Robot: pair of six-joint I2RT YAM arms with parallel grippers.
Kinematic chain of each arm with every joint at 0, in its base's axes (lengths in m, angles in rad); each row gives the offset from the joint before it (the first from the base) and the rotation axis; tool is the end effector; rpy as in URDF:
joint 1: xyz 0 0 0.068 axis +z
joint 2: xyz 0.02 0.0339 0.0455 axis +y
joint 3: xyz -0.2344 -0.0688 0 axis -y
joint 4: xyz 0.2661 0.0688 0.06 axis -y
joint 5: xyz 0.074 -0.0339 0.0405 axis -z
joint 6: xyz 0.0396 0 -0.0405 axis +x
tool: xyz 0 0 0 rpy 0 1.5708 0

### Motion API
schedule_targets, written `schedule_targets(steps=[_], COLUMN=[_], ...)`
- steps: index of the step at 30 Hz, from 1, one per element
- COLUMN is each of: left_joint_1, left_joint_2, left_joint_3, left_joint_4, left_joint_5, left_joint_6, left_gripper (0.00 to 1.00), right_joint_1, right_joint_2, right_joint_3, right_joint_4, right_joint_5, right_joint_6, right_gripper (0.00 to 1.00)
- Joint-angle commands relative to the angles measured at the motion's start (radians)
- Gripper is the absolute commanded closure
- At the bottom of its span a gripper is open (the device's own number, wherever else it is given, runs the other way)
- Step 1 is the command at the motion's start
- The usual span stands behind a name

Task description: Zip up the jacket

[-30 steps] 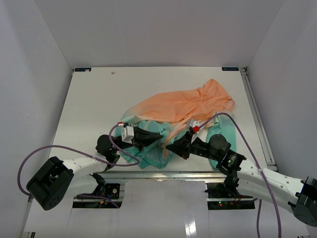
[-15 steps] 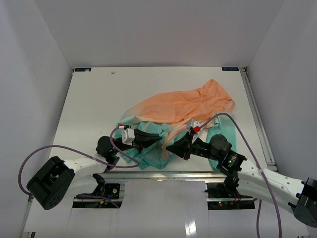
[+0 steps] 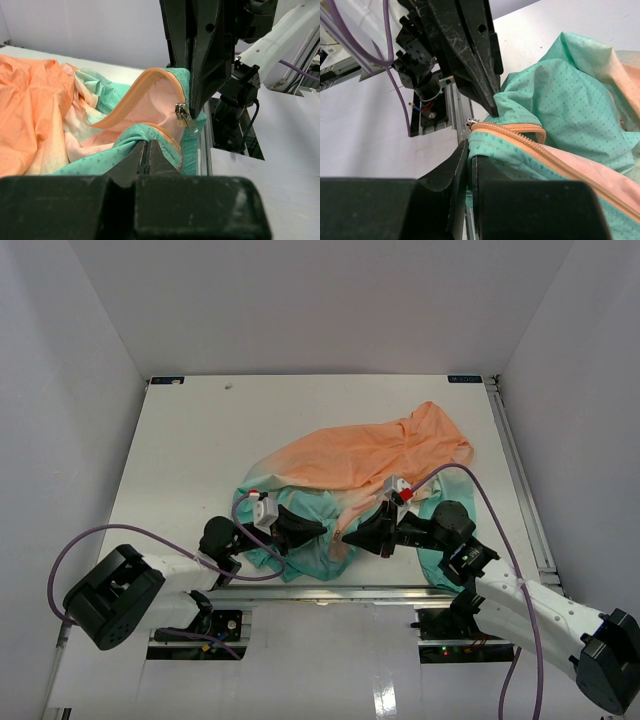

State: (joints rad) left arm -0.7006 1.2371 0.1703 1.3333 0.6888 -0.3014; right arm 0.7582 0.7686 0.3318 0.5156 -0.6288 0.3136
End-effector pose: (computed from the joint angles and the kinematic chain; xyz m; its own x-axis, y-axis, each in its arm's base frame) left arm 0.1559 -0.1644 0.1585 -0.0946 -0.2200 -0.9709 0.9826 0.1357 -0.1265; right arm 0.1464 0.1707 0.2266 -0.2485 0.1083 -0.9626 -0.9516 0.1583 0.2635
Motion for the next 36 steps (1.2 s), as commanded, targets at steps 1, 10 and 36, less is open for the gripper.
schedule_targets(steps=[1, 10, 36], left_joint_1=[0.003, 0.003, 0.003], left_joint_2=[-0.008, -0.088, -0.074], left_joint_3=[0.004, 0.022, 0.051], left_joint_4=[0.411, 0.339, 0.399], left_joint_5=[0.020, 0.014, -0.012], left_joint_6=[-0.025, -0.029, -0.079], left_gripper=[1.00, 1.00, 1.00], right_joint_1=[-0.017, -0.017, -0.017], right_joint_2=[-0.005, 0.038, 0.123], right_joint_3=[-0.011, -0.014, -0.022], right_joint_4=[0.116, 0.138, 0.248], right_joint_5=[-0.124, -0.182, -0.207], right_joint_6=[0.028, 0.027, 0.080], right_gripper=[0.92, 0.92, 0.92])
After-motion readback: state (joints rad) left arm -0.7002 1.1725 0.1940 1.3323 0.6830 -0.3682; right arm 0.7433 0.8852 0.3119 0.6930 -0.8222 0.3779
